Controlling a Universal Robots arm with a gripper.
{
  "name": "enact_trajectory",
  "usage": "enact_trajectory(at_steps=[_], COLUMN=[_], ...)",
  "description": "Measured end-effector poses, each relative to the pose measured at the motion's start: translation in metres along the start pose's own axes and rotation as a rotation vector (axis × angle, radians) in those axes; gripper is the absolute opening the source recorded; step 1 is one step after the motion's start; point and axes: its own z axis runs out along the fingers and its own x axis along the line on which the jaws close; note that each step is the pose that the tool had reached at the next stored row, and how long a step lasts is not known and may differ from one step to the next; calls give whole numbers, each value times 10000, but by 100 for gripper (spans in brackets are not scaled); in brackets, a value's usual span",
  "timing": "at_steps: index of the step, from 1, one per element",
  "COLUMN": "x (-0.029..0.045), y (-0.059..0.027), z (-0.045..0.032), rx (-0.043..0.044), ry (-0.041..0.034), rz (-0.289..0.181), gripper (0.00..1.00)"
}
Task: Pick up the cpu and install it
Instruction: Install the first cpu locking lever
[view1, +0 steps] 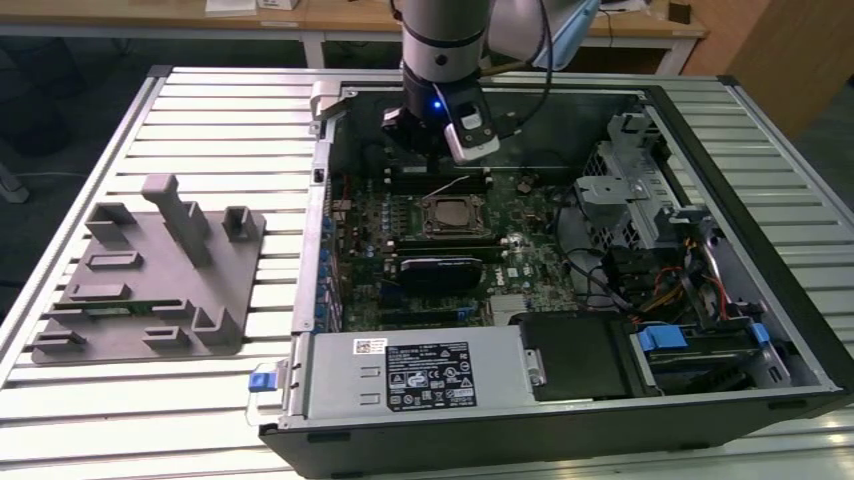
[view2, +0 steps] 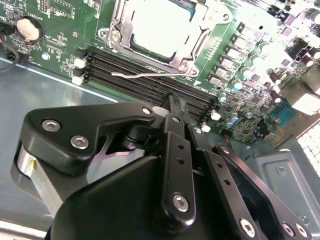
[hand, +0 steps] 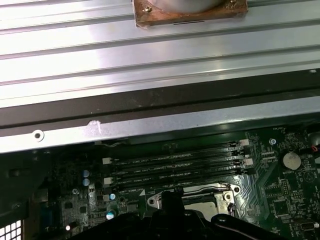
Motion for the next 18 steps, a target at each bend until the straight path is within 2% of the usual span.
enact_trajectory(at_steps=[9,12,18], x=[0,-6,-22], y=[-15,-19,-27], z=[67,93,143], rx=[-45,-106,-166], ry=[-334,-341,-366], rz=[54,58,80], gripper=[11,11,11])
